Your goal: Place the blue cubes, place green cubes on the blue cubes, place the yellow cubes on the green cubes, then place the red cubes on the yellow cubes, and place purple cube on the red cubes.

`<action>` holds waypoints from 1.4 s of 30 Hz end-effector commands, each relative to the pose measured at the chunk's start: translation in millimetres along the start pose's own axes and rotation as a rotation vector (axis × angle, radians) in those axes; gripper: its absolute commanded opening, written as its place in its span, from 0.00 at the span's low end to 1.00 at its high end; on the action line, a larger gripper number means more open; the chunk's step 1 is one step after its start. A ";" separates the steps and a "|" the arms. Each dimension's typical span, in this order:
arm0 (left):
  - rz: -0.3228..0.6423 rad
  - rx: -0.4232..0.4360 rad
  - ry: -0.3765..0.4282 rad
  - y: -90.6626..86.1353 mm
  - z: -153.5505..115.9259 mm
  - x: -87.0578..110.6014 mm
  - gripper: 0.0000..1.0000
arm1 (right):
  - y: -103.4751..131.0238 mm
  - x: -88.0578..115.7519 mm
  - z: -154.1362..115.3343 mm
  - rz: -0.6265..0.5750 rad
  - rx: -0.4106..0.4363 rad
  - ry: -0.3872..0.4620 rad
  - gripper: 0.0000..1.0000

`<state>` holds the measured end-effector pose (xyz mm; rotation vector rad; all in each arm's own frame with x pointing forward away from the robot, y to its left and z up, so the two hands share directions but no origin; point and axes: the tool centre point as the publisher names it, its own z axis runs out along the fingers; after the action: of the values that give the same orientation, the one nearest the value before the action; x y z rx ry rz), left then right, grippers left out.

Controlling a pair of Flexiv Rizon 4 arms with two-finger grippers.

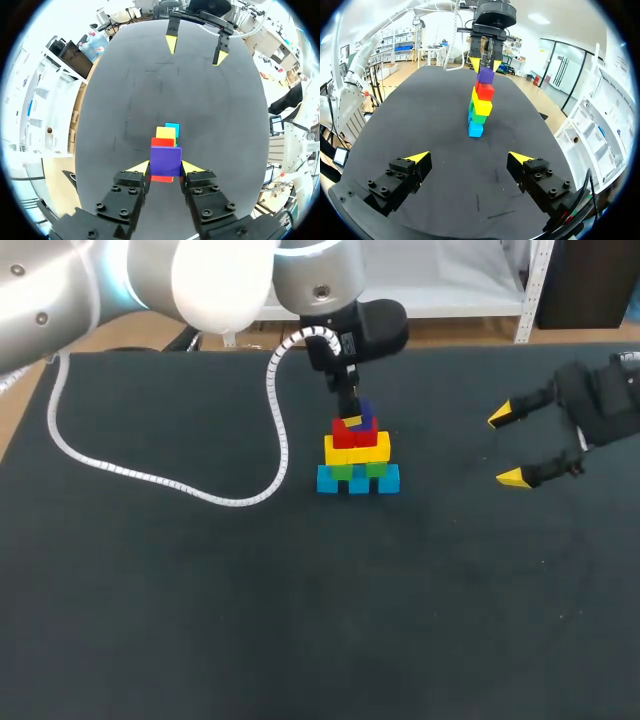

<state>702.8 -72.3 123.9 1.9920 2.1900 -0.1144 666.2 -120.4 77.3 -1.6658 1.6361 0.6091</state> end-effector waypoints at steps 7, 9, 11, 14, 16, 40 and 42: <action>-0.003 0.004 -0.003 1.9 1.7 2.3 0.00 | -0.5 0.4 0.6 -0.001 -0.001 -0.002 1.00; -0.005 0.005 -0.003 1.3 2.0 2.8 0.00 | -0.5 0.4 0.6 -0.001 -0.001 -0.002 1.00; -0.007 0.007 -0.003 0.9 2.2 3.1 0.00 | -0.5 0.4 0.6 -0.001 -0.001 -0.002 1.00; -0.007 0.009 -0.004 0.8 2.6 3.5 0.00 | -0.5 0.4 0.6 -0.001 -0.001 -0.002 1.00; -0.008 0.010 -0.004 1.1 3.0 3.9 0.00 | -0.5 0.4 0.6 -0.001 -0.001 -0.002 1.00; -0.011 0.014 -0.001 7.3 5.6 4.2 0.33 | -0.5 0.4 0.6 -0.001 -0.001 -0.002 1.00; -0.011 0.015 -0.001 7.4 5.6 4.4 0.33 | -0.5 0.4 0.6 -0.001 -0.001 -0.002 1.00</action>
<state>707.5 -67.7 117.9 1.9803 2.2052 -0.1303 666.2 -120.4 77.3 -1.6658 1.6360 0.6092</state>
